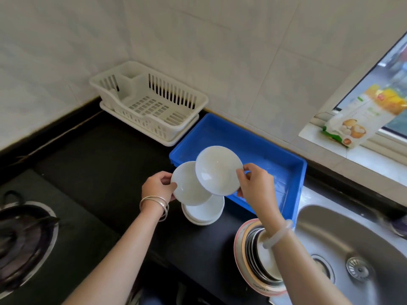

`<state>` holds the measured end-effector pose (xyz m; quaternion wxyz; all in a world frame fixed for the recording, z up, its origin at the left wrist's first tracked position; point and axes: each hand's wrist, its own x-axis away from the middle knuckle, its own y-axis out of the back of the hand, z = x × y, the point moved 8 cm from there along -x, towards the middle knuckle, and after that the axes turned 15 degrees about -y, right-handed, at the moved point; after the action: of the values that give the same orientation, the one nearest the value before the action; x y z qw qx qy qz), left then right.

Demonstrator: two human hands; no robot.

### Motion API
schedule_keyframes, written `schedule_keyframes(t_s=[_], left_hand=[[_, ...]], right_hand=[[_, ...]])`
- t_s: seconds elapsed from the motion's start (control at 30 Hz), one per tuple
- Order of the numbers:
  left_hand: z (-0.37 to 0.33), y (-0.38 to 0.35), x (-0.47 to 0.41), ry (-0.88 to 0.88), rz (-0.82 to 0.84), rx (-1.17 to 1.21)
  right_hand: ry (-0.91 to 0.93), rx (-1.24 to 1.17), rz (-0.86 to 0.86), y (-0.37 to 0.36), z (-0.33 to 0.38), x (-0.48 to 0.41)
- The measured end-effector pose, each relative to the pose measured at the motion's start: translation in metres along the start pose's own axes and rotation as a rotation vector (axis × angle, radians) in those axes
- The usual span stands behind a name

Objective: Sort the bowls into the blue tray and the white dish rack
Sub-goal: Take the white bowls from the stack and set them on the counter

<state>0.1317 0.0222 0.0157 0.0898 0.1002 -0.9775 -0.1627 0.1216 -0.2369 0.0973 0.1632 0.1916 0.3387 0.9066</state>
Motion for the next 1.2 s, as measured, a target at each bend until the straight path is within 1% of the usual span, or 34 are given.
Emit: schedule_keyframes(t_s=[0.1, 0.23, 0.43, 0.53, 0.7, 0.87, 0.97, 1.07, 1.2], left_hand=[[0.001, 0.035, -0.017, 0.030, -0.041, 0.072], [0.024, 0.087, -0.041, 0.106, -0.136, 0.168], [0.070, 0.156, -0.074, 0.228, -0.329, 0.231], [0.093, 0.186, -0.092, 0.259, -0.427, 0.262], [0.132, 0.218, -0.123, 0.329, -0.552, 0.347], [0.162, 0.237, -0.147, 0.407, -0.667, 0.421], [0.172, 0.245, -0.156, 0.433, -0.720, 0.436], [0.181, 0.251, -0.162, 0.453, -0.757, 0.455], [0.188, 0.255, -0.169, 0.476, -0.785, 0.480]], right_hand=[[0.024, -0.009, 0.040, -0.012, 0.030, -0.005], [0.029, 0.001, 0.118, -0.052, 0.066, -0.020], [-0.008, 0.024, 0.301, -0.155, 0.110, -0.046], [-0.013, 0.040, 0.371, -0.209, 0.126, -0.058], [-0.138, 0.015, 0.492, -0.296, 0.144, -0.078], [-0.211, 0.042, 0.479, -0.359, 0.158, -0.097], [-0.258, 0.067, 0.504, -0.387, 0.165, -0.103], [-0.269, 0.138, 0.522, -0.407, 0.172, -0.107], [-0.268, 0.141, 0.521, -0.424, 0.178, -0.111]])
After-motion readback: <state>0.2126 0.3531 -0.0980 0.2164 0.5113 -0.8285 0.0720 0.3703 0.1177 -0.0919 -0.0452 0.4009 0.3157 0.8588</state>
